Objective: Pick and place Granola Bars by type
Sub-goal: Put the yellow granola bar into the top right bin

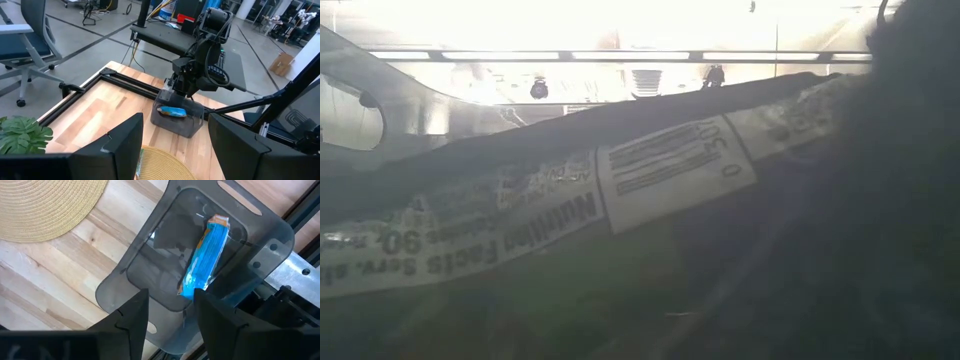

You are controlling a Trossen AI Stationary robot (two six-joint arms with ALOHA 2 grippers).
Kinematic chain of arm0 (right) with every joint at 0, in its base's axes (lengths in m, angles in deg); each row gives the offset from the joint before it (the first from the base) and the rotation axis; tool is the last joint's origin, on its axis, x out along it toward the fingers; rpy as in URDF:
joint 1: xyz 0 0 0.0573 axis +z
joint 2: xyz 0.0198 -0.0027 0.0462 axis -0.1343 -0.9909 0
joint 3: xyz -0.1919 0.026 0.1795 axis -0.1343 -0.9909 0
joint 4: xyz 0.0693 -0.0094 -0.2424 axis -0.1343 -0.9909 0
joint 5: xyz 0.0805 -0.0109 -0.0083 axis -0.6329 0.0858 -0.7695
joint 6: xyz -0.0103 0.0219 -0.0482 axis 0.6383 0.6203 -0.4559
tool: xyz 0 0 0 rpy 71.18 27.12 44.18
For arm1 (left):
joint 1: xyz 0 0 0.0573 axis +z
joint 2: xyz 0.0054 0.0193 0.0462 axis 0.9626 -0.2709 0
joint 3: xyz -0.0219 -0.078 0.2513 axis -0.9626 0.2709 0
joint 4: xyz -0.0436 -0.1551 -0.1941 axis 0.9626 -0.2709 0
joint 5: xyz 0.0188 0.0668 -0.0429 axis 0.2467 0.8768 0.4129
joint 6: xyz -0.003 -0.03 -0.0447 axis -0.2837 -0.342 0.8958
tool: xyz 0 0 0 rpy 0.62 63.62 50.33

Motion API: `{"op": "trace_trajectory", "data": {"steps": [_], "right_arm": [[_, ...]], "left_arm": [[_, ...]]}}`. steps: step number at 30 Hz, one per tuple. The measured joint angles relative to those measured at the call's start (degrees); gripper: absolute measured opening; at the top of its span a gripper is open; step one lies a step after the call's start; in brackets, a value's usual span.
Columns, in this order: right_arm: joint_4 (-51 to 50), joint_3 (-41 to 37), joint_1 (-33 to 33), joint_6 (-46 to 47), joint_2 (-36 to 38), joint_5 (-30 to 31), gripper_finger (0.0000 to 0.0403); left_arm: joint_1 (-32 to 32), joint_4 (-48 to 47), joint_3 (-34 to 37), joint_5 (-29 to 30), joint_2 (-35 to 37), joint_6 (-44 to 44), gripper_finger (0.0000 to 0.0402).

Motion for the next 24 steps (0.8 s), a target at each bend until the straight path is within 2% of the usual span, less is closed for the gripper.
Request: {"op": "trace_trajectory", "data": {"steps": [5,16,24], "right_arm": [[3.7,0.0,0.0,-3.3,0.0,0.2,0.0163],[25.4,0.7,0.0,-11.6,0.0,1.5,0.0207],[40.0,0.7,0.0,-22.6,-0.1,1.5,0.0212]], "left_arm": [[0.0,0.0,0.0,0.0,0.0,0.0,0.0208],[0.0,-0.1,0.0,0.0,0.0,0.0,0.0208],[0.0,-0.2,0.0,0.0,0.0,0.0,0.0208]]}}
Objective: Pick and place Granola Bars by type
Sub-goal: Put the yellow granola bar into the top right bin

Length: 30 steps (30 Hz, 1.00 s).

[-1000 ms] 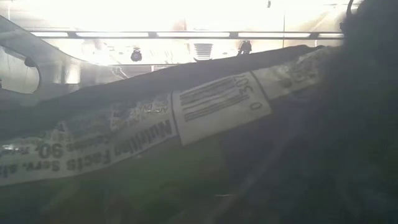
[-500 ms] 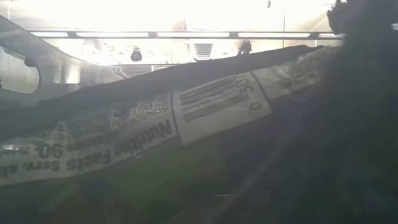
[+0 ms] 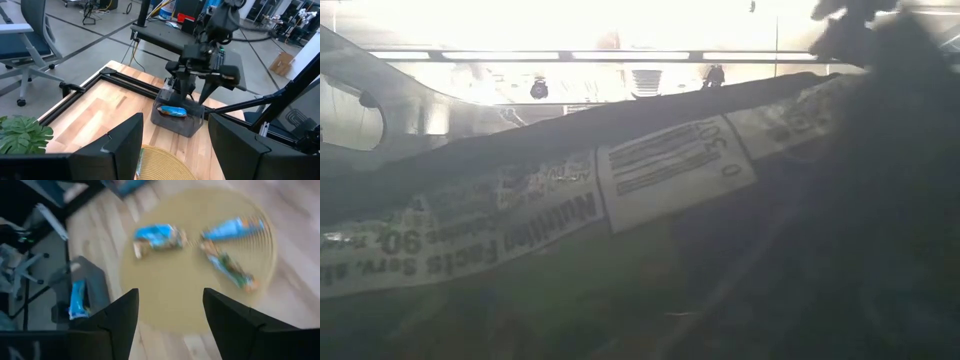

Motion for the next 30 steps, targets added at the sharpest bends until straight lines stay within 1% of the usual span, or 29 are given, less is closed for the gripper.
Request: {"op": "trace_trajectory", "data": {"steps": [6,10,16,23,26,30], "right_arm": [[6.5,0.0,0.0,-8.2,0.0,0.0,0.0212],[8.7,0.0,0.0,-10.5,0.0,0.0,0.0212],[9.2,0.0,0.0,-10.7,-0.1,0.0,0.0212],[9.6,0.0,0.0,-12.5,-1.8,1.5,0.0212],[9.6,0.1,0.0,-15.6,-3.3,1.6,0.0212],[8.6,1.8,-0.1,-19.8,-6.7,3.5,0.0212]], "left_arm": [[0.0,-0.3,0.0,0.0,0.0,0.0,0.0208],[0.0,-2.1,0.0,-0.1,0.0,-0.6,0.0208],[0.0,-5.6,0.0,-0.2,0.0,-1.0,0.0208],[0.0,-5.8,0.0,-0.2,0.0,-1.0,0.0208],[0.0,-5.9,0.0,-0.2,0.0,-1.0,0.0208],[0.0,-5.9,0.0,-0.2,0.0,-1.0,0.0208]]}}
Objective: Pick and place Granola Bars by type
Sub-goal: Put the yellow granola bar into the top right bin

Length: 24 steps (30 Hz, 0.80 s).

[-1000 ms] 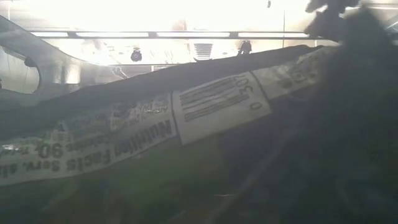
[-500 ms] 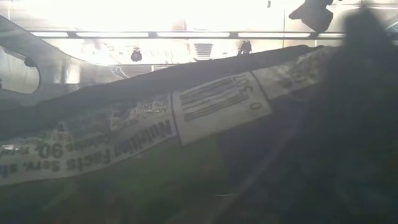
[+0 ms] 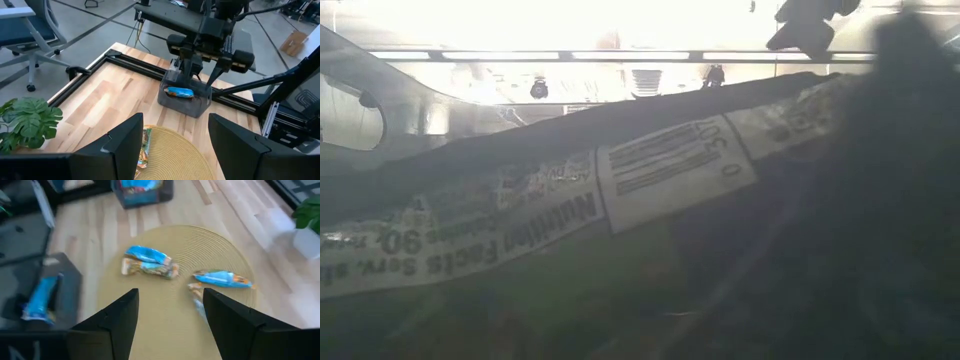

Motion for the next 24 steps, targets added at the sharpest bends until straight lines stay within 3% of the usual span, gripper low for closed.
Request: {"op": "trace_trajectory", "data": {"steps": [13,17,24], "right_arm": [[-16.4,15.0,-8.9,-14.7,-15.9,-0.4,0.0212],[-16.5,16.2,-11.4,-20.1,-19.8,-3.6,0.0212],[-16.7,16.0,-12.5,-25.9,-24.7,-4.0,0.0212]], "left_arm": [[0.0,0.0,0.0,0.0,0.0,0.1,0.0208],[0.0,0.0,0.0,0.0,0.0,-0.1,0.0208],[0.0,-4.9,0.0,0.7,0.2,-0.6,0.0194]]}}
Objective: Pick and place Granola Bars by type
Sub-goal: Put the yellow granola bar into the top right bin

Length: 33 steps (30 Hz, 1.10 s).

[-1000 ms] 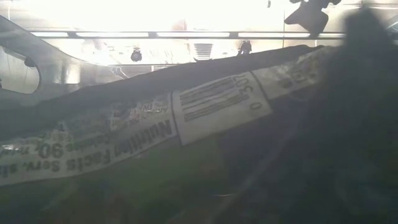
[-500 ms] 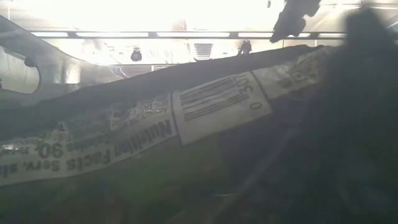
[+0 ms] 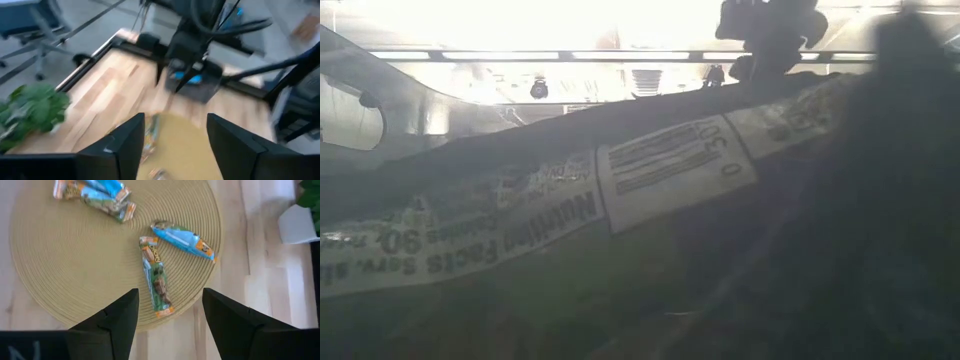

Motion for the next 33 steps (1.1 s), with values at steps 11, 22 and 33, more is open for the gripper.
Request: {"op": "trace_trajectory", "data": {"steps": [11,22,33], "right_arm": [[0.6,-0.6,-2.7,-3.1,-2.3,-3.3,0.021],[1.2,-0.7,-6.4,-8.5,-8.9,-7.3,0.021],[2.6,-0.7,-6.3,-12.4,-18.2,-7.7,0.021]], "left_arm": [[0.0,-13.5,0.0,2.3,3.2,-5.0,0.0015],[0.0,-16.3,-0.1,1.9,9.0,-6.2,0.0],[0.0,-17.5,0.0,1.9,9.5,-6.3,0.0]]}}
